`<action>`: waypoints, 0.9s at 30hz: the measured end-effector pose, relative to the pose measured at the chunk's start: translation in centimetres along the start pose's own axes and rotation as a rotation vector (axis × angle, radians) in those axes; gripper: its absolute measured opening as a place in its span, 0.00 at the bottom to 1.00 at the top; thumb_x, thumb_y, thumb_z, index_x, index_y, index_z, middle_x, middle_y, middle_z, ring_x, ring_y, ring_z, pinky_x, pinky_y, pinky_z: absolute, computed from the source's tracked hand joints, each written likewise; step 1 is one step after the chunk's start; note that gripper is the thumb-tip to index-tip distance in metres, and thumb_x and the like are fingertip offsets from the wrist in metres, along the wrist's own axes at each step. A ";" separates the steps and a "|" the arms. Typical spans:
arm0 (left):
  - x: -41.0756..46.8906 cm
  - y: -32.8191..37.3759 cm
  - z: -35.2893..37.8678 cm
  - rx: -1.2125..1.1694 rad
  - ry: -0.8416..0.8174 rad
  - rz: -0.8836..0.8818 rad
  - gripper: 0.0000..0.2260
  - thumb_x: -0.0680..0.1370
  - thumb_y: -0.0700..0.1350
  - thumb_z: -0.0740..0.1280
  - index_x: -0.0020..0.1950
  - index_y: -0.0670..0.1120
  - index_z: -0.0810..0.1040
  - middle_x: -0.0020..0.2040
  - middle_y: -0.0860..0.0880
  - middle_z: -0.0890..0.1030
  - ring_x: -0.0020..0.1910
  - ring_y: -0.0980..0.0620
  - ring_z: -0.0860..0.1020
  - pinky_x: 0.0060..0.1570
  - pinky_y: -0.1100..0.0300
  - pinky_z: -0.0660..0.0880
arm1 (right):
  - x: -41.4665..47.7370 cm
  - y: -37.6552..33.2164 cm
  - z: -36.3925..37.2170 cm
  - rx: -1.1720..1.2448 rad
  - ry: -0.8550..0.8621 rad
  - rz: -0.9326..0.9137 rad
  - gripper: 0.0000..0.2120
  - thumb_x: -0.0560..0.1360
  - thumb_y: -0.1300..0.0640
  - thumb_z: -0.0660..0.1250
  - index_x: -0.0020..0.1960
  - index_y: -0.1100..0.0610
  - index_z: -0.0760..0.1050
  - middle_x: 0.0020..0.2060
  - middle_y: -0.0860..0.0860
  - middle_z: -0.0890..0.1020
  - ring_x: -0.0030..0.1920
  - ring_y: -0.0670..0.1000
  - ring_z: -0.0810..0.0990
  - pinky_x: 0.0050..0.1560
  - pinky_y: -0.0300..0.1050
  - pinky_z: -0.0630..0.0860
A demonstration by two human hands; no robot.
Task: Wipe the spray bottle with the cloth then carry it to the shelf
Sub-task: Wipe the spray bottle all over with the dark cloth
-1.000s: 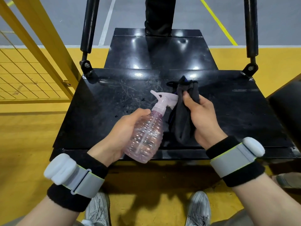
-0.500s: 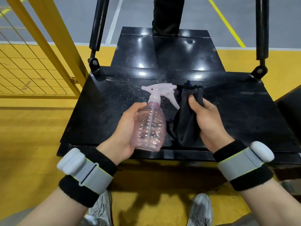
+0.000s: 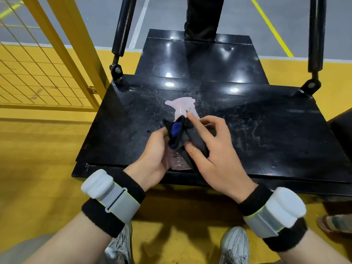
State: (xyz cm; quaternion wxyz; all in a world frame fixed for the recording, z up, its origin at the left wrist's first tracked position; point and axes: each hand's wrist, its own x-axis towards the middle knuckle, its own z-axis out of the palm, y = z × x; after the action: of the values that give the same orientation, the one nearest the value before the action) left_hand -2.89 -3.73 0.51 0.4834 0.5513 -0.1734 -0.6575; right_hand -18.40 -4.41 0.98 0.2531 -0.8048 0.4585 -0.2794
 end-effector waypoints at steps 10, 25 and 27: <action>-1.3 0.2 1.4 0.016 -0.012 0.077 0.17 0.83 0.53 0.65 0.63 0.41 0.77 0.55 0.42 0.84 0.58 0.38 0.82 0.63 0.37 0.76 | 1.0 1.4 -0.6 0.366 0.108 0.312 0.08 0.83 0.42 0.62 0.60 0.42 0.72 0.50 0.40 0.83 0.51 0.35 0.80 0.47 0.33 0.73; -0.4 0.9 -0.3 -0.175 -0.031 0.055 0.16 0.84 0.47 0.58 0.53 0.42 0.84 0.47 0.42 0.87 0.44 0.43 0.83 0.46 0.49 0.82 | -0.2 -0.1 1.4 0.237 0.201 -0.035 0.20 0.81 0.50 0.63 0.73 0.48 0.74 0.69 0.42 0.76 0.72 0.44 0.71 0.73 0.39 0.65; -0.8 0.7 -0.1 -0.124 -0.068 0.066 0.17 0.84 0.48 0.60 0.65 0.41 0.82 0.59 0.40 0.86 0.53 0.42 0.84 0.58 0.42 0.81 | 0.3 0.3 1.1 0.373 0.186 0.126 0.20 0.83 0.48 0.61 0.74 0.46 0.73 0.69 0.42 0.77 0.71 0.45 0.73 0.74 0.46 0.68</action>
State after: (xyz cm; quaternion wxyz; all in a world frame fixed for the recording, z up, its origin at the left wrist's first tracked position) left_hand -2.57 -3.37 1.48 0.5315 0.4917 -0.1669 -0.6692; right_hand -17.73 -4.64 0.04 0.3711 -0.6845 0.4698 -0.4160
